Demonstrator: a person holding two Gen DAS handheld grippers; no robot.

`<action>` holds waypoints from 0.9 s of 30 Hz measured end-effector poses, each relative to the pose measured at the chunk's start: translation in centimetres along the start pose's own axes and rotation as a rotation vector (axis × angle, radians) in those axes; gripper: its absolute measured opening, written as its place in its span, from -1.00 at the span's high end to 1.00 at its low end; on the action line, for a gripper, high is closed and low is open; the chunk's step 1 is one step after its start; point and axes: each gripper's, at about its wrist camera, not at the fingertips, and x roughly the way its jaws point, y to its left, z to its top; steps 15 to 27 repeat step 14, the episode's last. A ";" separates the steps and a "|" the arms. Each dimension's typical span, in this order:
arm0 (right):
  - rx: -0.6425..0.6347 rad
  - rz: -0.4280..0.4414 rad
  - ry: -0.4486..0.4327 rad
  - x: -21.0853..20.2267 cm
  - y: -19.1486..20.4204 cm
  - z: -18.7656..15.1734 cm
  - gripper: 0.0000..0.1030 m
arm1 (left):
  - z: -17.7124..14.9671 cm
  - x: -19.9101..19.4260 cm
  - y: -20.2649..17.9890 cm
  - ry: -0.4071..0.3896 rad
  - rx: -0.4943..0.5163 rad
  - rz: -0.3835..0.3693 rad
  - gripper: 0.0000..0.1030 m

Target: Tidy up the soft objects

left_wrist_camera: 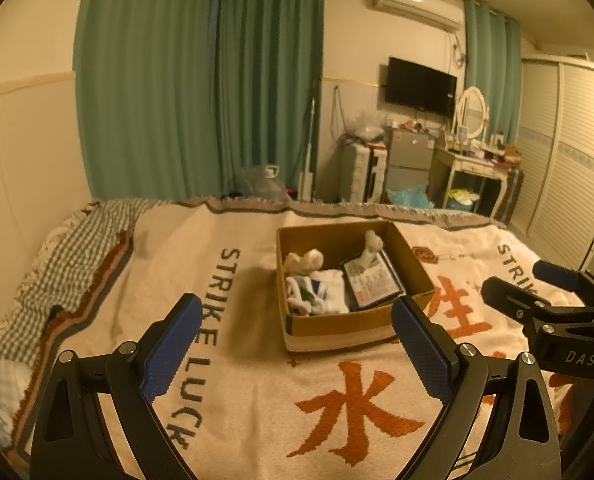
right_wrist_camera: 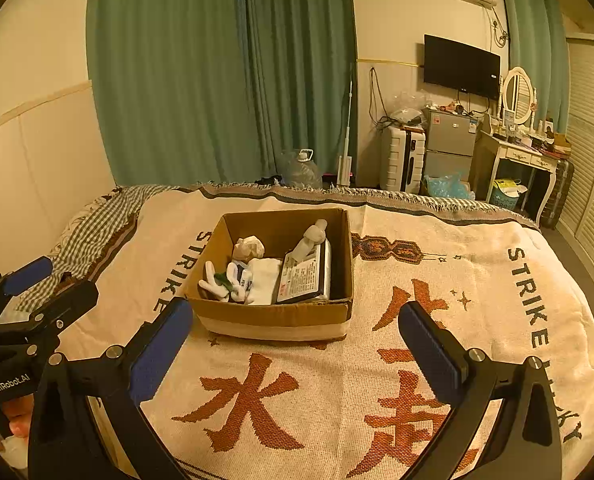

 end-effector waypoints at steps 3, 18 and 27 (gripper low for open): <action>0.002 0.000 0.001 0.0 0.0 0.0 -1.00 | 0.1 0.1 0.2 -0.003 -0.001 0.000 -0.88; 0.002 0.001 0.005 -0.1 -0.2 0.0 -1.00 | 0.1 0.3 0.3 0.011 -0.001 -0.005 -0.88; 0.002 0.001 0.005 -0.1 -0.2 0.0 -1.00 | 0.1 0.3 0.3 0.011 -0.001 -0.005 -0.88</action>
